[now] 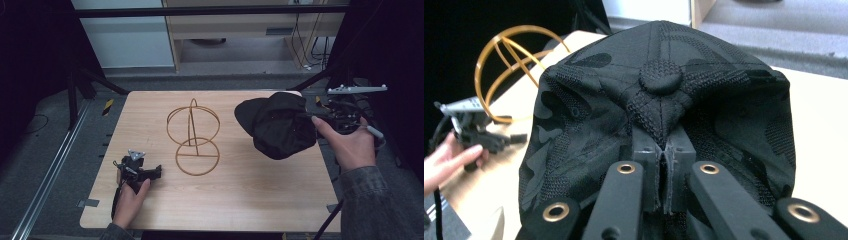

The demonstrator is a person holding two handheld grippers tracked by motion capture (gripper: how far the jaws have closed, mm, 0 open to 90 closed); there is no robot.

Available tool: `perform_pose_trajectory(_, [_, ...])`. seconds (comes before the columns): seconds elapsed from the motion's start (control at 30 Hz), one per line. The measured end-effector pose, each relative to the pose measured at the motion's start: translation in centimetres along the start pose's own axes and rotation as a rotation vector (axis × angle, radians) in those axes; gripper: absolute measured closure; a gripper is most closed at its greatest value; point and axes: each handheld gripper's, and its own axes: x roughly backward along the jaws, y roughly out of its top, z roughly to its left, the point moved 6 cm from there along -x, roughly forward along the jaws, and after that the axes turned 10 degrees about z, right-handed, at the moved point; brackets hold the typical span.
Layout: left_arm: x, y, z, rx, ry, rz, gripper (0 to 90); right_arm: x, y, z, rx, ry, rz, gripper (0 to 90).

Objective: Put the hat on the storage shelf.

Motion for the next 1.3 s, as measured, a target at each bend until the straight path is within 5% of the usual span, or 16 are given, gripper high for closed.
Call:
perform_pose_trajectory(0.43, [0.0, 0.0, 0.0, -0.004, -0.001, 0.004, 0.0, -0.3, 4.1, 2.4, 0.01, 0.004, -0.071, 87.1])
perform_pose_trajectory(0.8, [0.0, 0.0, -0.1, -0.006, -0.003, 0.003, 0.0, -3.0, 8.3, 5.2, 0.013, 0.039, -0.101, 87.1])
perform_pose_trajectory(1.03, [0.0, 0.0, -0.1, -0.007, -0.002, 0.004, 0.0, -4.2, 9.3, 6.8, 0.026, 0.068, -0.104, 87.1])
perform_pose_trajectory(1.3, [0.0, 0.0, -0.1, -0.009, -0.002, 0.005, 0.0, -6.6, 10.3, 10.3, 0.074, 0.128, -0.087, 87.1])
